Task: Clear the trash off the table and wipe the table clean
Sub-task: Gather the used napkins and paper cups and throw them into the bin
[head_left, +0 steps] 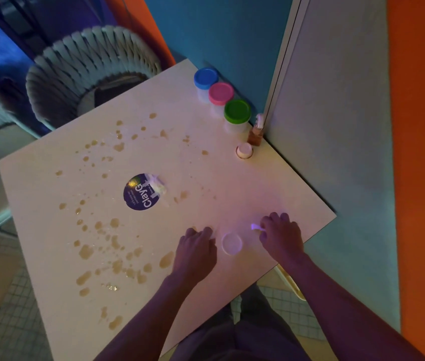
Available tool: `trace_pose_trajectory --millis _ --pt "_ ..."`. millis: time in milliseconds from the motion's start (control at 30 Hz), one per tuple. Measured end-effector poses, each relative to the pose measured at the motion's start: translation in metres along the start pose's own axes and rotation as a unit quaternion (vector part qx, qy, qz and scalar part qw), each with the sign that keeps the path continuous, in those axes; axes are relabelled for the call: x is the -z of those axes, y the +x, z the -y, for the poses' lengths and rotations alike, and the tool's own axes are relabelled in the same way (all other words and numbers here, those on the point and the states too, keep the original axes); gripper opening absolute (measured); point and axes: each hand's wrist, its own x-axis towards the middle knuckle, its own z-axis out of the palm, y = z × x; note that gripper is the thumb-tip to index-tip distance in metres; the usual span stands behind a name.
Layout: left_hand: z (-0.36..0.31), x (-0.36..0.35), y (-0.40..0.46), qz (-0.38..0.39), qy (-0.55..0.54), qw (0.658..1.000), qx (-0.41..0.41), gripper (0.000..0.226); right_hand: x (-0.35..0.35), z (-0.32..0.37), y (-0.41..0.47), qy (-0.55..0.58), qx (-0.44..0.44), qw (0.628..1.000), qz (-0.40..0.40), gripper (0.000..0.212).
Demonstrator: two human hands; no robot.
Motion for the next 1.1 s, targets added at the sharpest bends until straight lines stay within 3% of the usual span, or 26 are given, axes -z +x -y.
trace_pose_trajectory --millis 100,233,300,500,667,800,967,1100 --pt "-0.015 0.001 0.011 0.014 -0.050 0.999 0.015 0.007 0.000 -0.002 0.007 0.005 0.016 1.000 -0.014 0.029" --pt "-0.038 0.002 0.024 0.029 -0.066 0.997 0.039 0.014 0.008 -0.007 0.019 0.042 0.008 0.999 0.025 0.019" --pt "-0.048 0.000 0.028 0.013 -0.048 0.998 0.038 0.004 0.017 -0.009 0.028 0.092 0.003 0.996 0.016 0.020" --pt "-0.066 -0.015 0.036 0.056 0.045 0.994 0.086 0.063 0.052 -0.006 0.074 0.223 0.005 0.975 -0.016 0.019" --pt "-0.065 -0.027 0.038 0.092 0.071 0.983 0.140 0.080 0.075 0.009 0.116 0.294 0.017 0.954 -0.047 0.019" --pt "-0.060 -0.036 0.038 0.095 0.073 0.977 0.175 0.074 0.084 0.018 0.145 0.274 0.027 0.960 -0.047 0.035" --pt "-0.060 -0.036 0.041 0.087 0.075 0.973 0.202 0.067 0.084 0.022 0.175 0.200 0.033 0.979 0.011 0.056" --pt "-0.060 -0.033 0.043 0.076 0.059 0.967 0.234 0.067 0.075 0.019 0.187 0.154 0.002 0.987 0.041 0.055"
